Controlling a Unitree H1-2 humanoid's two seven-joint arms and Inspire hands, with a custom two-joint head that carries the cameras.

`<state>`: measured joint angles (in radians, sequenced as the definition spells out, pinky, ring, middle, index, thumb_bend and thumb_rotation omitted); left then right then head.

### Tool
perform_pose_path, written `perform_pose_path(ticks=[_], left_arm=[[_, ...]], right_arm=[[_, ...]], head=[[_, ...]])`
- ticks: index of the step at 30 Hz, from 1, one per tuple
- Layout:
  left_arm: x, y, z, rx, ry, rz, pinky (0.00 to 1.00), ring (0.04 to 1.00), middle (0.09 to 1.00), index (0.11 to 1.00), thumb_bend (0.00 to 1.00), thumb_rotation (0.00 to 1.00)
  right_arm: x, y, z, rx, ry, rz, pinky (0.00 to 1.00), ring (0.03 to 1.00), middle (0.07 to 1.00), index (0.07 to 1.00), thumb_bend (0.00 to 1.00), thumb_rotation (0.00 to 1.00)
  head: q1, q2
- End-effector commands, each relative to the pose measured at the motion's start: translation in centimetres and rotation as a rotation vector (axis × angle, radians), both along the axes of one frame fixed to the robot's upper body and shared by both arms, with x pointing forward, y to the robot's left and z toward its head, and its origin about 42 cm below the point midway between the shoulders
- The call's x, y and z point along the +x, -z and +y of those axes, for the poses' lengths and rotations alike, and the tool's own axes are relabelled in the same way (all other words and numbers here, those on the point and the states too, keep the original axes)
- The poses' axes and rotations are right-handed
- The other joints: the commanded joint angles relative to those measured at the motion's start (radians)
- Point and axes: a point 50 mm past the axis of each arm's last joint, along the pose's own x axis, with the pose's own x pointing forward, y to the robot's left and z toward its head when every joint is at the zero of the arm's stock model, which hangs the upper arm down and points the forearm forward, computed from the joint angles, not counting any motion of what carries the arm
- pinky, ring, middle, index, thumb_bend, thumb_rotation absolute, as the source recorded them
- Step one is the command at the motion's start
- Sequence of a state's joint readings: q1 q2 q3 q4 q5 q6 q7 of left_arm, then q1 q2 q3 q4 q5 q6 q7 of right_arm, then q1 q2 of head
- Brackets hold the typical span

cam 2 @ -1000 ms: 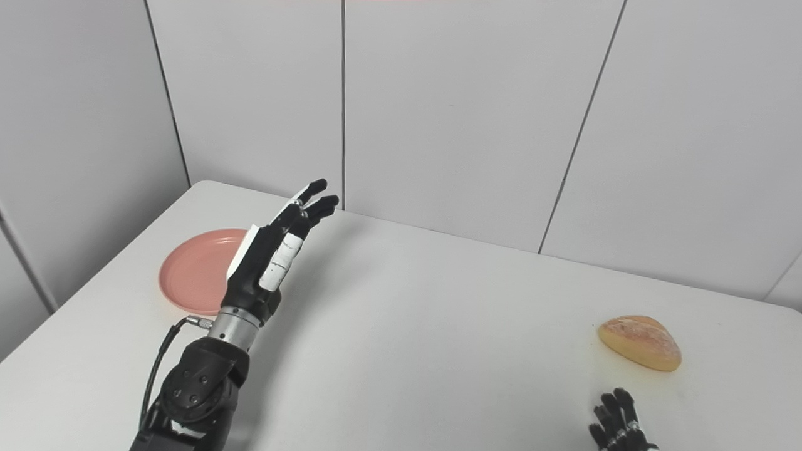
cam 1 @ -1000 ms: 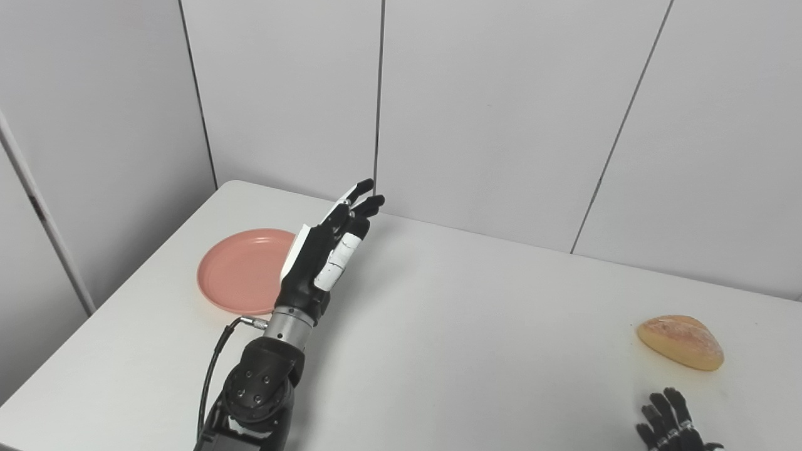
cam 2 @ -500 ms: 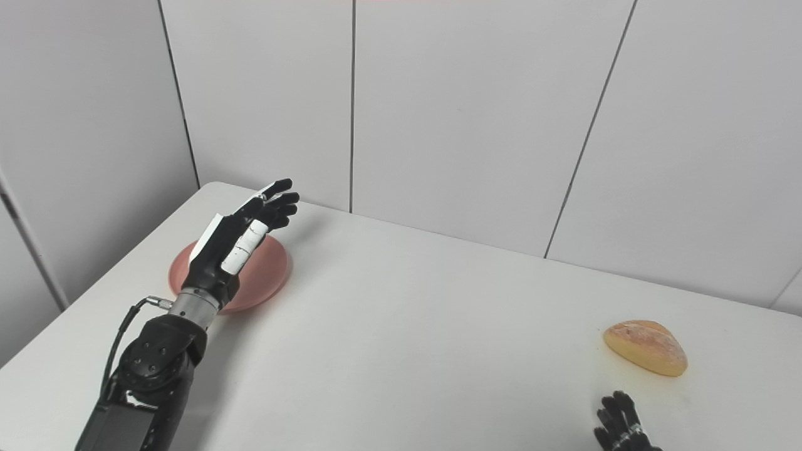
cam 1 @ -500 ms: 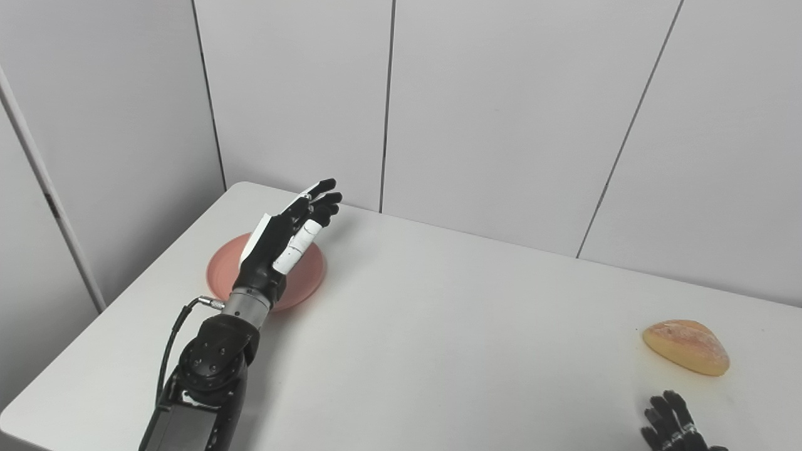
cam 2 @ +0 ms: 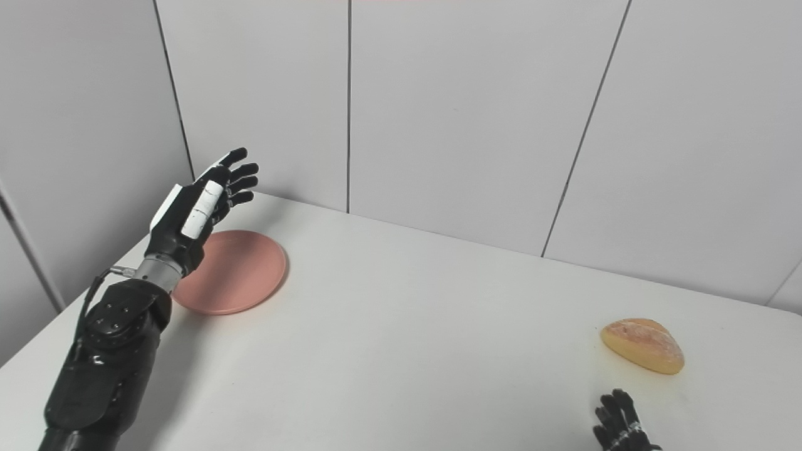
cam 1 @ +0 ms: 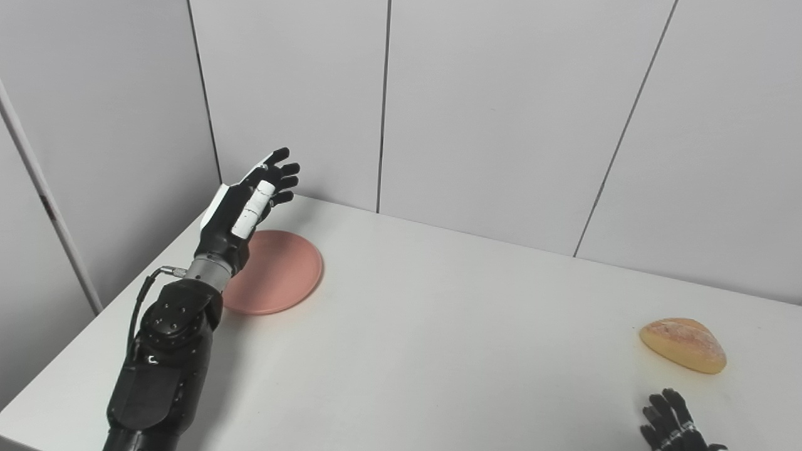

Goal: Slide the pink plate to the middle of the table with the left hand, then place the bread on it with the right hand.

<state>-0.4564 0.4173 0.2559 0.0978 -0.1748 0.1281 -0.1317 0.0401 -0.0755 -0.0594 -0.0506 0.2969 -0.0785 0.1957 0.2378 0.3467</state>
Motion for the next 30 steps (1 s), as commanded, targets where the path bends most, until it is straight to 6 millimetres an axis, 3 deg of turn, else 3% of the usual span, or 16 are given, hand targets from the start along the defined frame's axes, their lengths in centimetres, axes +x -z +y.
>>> perform_pose_path(ticks=[1, 14, 21, 30], left_arm=[[0.8, -3.5, 1.1, 0.037, -0.003, -0.116, 0.85, 0.880, 0.889, 0.909, 1.00, 0.89], [3.1, -3.2, 7.9, 0.035, -0.088, -0.099, 0.92, 0.900, 0.927, 0.935, 1.00, 0.86], [4.2, -1.6, 10.4, 0.053, -0.177, -0.116, 0.85, 0.867, 0.905, 0.905, 0.99, 0.87], [4.2, 0.9, 12.3, 0.031, -0.216, -0.088, 0.88, 0.880, 0.903, 0.930, 0.92, 0.86]], right_arm=[[-0.6, 1.8, -1.1, -0.019, 0.023, 0.058, 1.00, 0.972, 0.954, 0.949, 0.84, 1.00], [-0.8, 1.7, -1.0, -0.017, 0.023, 0.058, 1.00, 0.962, 0.943, 0.935, 0.84, 1.00], [-0.8, 1.6, -1.1, -0.022, 0.018, 0.056, 1.00, 0.966, 0.949, 0.942, 0.84, 1.00], [-0.9, 1.6, -1.2, -0.026, 0.018, 0.057, 1.00, 0.962, 0.946, 0.931, 0.83, 1.00]], head=[[0.000, 0.001], [-0.001, 0.009], [-0.002, 0.013], [-0.004, 0.020]])
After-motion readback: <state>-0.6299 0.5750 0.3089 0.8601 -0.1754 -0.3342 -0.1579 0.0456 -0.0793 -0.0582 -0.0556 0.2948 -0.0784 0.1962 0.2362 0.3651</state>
